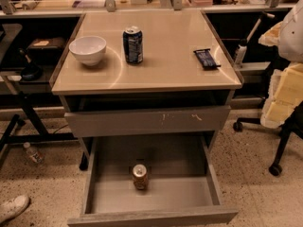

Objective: Pick orange can from middle drawer and place on counter

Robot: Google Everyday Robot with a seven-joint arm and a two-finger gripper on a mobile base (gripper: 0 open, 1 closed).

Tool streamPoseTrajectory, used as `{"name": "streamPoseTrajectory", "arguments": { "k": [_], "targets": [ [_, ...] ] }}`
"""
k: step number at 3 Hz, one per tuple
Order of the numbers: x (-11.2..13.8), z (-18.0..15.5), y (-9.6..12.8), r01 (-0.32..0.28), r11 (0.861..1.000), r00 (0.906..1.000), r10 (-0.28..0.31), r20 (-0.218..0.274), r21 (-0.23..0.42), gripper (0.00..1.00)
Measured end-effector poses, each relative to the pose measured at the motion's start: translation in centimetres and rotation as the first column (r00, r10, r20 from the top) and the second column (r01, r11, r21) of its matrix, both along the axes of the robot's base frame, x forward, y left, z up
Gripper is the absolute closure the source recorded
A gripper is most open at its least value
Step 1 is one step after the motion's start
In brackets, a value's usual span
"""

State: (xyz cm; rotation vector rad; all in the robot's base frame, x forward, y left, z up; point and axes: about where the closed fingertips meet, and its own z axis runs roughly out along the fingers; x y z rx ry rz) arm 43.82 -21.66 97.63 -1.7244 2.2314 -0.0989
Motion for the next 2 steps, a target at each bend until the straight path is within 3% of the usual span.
{"name": "streamPoseTrajectory", "arguments": {
  "k": [1,2],
  "targets": [
    [0.0,0.0,0.0,0.0,1.0,1.0,0.0,0.0,0.0,0.0],
    [-0.5,-3.9,0.8,-0.003,0.999,0.9986,0.005,-0.052,0.044,0.0]
  ]
}}
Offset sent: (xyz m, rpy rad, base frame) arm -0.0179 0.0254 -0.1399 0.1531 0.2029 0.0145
